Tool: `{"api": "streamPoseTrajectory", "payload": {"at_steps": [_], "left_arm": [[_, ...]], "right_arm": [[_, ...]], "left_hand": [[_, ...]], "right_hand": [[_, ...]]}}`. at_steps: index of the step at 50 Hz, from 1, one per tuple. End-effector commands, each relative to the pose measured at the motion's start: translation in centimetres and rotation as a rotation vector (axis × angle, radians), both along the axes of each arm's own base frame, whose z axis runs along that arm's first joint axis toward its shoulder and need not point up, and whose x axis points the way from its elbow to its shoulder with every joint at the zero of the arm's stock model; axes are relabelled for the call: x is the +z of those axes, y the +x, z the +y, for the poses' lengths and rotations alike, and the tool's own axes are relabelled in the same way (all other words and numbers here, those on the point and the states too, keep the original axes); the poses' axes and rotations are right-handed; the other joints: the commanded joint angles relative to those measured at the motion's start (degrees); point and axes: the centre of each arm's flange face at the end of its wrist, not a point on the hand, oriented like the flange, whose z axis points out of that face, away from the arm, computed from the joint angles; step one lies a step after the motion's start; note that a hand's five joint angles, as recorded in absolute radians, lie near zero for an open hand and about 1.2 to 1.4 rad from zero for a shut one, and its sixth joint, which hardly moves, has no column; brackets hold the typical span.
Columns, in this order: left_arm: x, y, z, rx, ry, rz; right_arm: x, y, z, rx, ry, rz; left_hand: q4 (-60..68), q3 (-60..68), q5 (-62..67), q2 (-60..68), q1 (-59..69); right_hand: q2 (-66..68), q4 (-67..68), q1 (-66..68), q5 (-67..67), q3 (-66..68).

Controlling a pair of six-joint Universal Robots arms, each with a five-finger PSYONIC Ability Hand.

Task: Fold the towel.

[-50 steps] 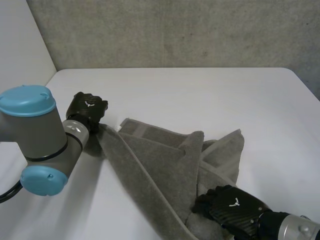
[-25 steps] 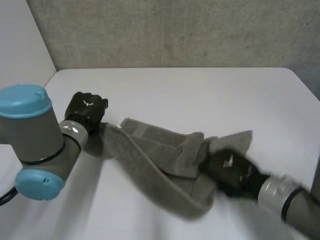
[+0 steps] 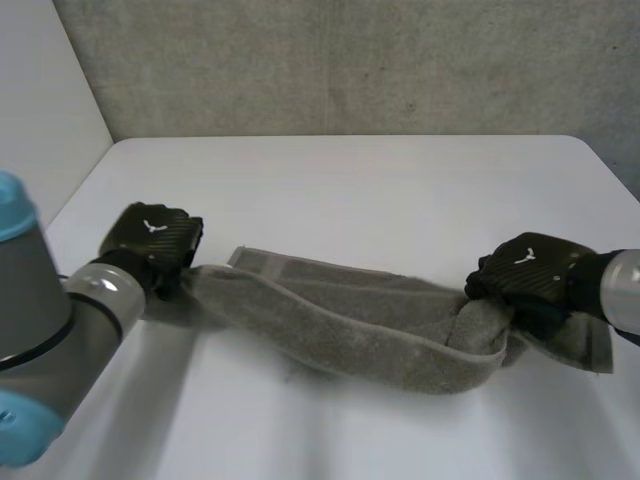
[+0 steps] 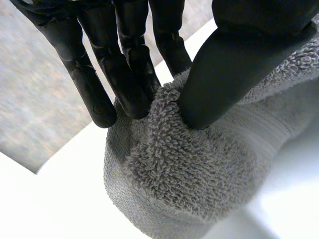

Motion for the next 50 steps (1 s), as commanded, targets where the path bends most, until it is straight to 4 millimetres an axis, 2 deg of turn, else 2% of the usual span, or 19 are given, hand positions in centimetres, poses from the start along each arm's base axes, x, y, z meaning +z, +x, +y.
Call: {"api": "streamPoseTrajectory", "payload": {"at_steps": [1,5,6,8,9,11,17,20,25,26,28,30,31,33,36,39,41,46,50], "left_arm": [[-1.1,-2.7,-5.2,-0.039,-0.034,0.031],[4.9,-4.9,-10.4,-0.035,-0.302,0.150],[4.9,-4.9,-10.4,-0.035,-0.303,0.151],[10.7,-5.6,-12.4,-0.022,-0.506,0.291],[10.7,-5.6,-12.4,-0.022,-0.506,0.292],[15.0,-5.4,-13.1,-0.005,-0.640,0.443],[17.3,-4.9,-13.1,0.014,-0.703,0.560],[16.1,-4.7,-12.9,0.030,-0.654,0.544],[8.9,-4.0,-12.2,0.071,-0.440,0.440],[8.9,-4.0,-12.2,0.071,-0.439,0.440],[6.8,-3.5,-12.0,0.086,-0.382,0.408],[2.7,-2.5,-11.2,0.114,-0.269,0.349],[2.7,-2.5,-11.2,0.114,-0.268,0.348],[-1.1,-1.9,-9.7,0.122,-0.160,0.298],[-3.9,-1.4,-8.5,0.130,-0.080,0.261],[-4.9,-1.2,-7.9,0.134,-0.050,0.247],[-6.3,-1.0,-6.9,0.136,-0.005,0.226],[-6.7,-0.6,-5.9,0.137,0.024,0.212],[-6.2,-0.4,-5.4,0.137,0.020,0.215]], "right_arm": [[-1.0,3.6,-5.4,-0.005,-0.087,-0.062],[4.2,5.5,-10.9,-0.097,-0.332,-0.276],[4.3,5.5,-10.9,-0.098,-0.333,-0.276],[9.0,6.1,-13.1,-0.126,-0.521,-0.444],[9.0,6.1,-13.1,-0.126,-0.522,-0.445],[12.6,6.2,-13.8,-0.134,-0.639,-0.577],[14.5,6.1,-12.8,-0.120,-0.653,-0.634],[13.6,6.0,-12.1,-0.125,-0.576,-0.606],[8.8,6.1,-11.2,-0.099,-0.402,-0.432],[8.8,6.1,-11.2,-0.099,-0.402,-0.431],[5.1,6.1,-11.0,-0.072,-0.302,-0.314],[3.2,6.1,-10.9,-0.065,-0.249,-0.264],[3.1,6.1,-10.9,-0.065,-0.249,-0.263],[-1.2,6.0,-10.7,-0.049,-0.129,-0.180],[-5.5,5.9,-10.5,-0.042,-0.029,-0.114],[-7.0,5.9,-10.4,-0.039,0.004,-0.091],[-8.9,5.9,-10.3,-0.033,0.044,-0.070],[-8.7,5.7,-10.4,-0.065,0.036,-0.090],[-7.3,5.2,-10.3,-0.105,0.005,-0.144]], "left_hand": [[10.2,10.3,12.2,10.5,13.0],[10.2,10.3,12.2,10.5,13.0],[10.2,10.3,12.2,10.5,13.0],[10.2,10.3,12.2,10.5,13.0],[10.2,10.3,12.2,10.5,13.0],[10.2,10.3,12.2,10.5,13.0],[10.2,10.3,12.2,10.5,13.0],[10.2,10.3,12.2,10.5,13.0],[10.2,10.3,12.2,10.5,13.0],[10.2,10.3,12.2,10.5,13.0],[10.2,10.3,12.2,10.5,13.0],[10.2,10.3,12.2,10.5,13.0],[10.2,10.3,12.2,10.5,13.0],[10.2,10.3,12.2,10.5,13.0],[10.2,10.3,12.2,10.5,13.0],[10.2,10.3,12.2,10.5,13.0],[10.2,10.3,12.2,10.5,13.0],[10.2,10.3,12.2,10.5,13.0],[10.2,10.3,12.2,10.5,13.0]], "right_hand": [[22.6,3.3,19.8,2.5,4.7],[22.6,3.3,19.8,2.5,4.7],[22.6,3.3,19.8,2.5,4.7],[22.6,3.3,19.8,2.5,4.7],[22.6,3.3,19.8,2.5,4.7],[22.6,3.3,19.8,2.5,4.7],[22.6,3.3,19.8,2.5,4.7],[22.6,3.3,19.8,2.5,4.7],[22.6,3.3,19.8,2.5,4.7],[22.6,3.3,19.8,2.5,4.7],[22.6,3.3,19.8,2.5,4.7],[22.6,3.3,19.8,2.5,4.7],[22.6,3.3,19.8,2.5,4.7],[22.6,3.3,19.8,2.5,4.7],[22.6,3.3,19.8,2.5,4.7],[22.4,3.2,19.7,2.4,4.6],[-7.2,-26.5,-9.9,-27.2,-25.0],[-35.8,-55.1,-38.5,-55.8,-53.7],[-44.3,-63.6,-47.0,-64.3,-62.2]]}}
